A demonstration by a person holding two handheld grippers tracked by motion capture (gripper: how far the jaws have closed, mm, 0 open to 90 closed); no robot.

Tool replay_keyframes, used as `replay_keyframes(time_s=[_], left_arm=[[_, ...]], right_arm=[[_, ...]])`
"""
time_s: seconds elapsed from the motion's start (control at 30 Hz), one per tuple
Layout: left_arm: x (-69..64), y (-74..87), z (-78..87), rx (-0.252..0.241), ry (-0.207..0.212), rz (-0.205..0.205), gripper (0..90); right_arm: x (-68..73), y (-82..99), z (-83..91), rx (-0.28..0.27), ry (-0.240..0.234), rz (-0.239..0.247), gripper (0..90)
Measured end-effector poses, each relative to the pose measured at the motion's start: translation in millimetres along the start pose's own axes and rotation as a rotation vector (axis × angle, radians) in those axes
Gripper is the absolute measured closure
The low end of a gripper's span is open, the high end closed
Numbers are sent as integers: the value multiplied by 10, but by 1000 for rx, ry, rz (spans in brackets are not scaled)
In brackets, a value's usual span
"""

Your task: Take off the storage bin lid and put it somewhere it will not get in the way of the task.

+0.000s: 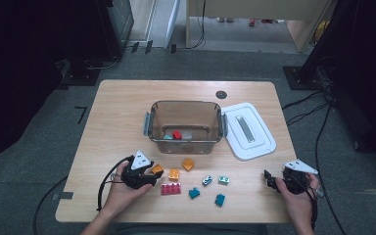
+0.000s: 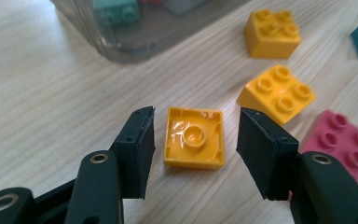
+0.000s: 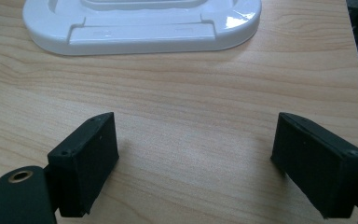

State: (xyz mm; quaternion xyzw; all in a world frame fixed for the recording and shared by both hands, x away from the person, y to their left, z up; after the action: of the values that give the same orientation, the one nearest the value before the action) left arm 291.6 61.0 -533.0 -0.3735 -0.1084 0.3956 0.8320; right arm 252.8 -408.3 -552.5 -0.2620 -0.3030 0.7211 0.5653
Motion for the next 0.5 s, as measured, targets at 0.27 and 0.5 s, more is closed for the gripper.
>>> replay_keyframes(time_s=[0.27, 0.5], left_arm=[[-18, 22, -60, 12, -20, -4, 502], [-5, 31, -52, -4, -43, 5, 597]], right_arm=[[0, 0, 0, 0, 0, 0, 138], [0, 0, 0, 0, 0, 0, 138]])
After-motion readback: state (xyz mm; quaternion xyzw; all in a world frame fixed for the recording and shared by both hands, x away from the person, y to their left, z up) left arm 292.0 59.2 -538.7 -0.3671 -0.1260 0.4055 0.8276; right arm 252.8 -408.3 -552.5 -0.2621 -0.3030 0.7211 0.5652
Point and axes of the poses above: each handheld gripper's, and its own axes: z roughly backward along the jaws, y roughly out of its underside, x roughly to its left, the point moved 4 cm from there along -z, roughly forward along the jaws, and after that the axes turned 5 degrees about z, right-handed, at the moved point
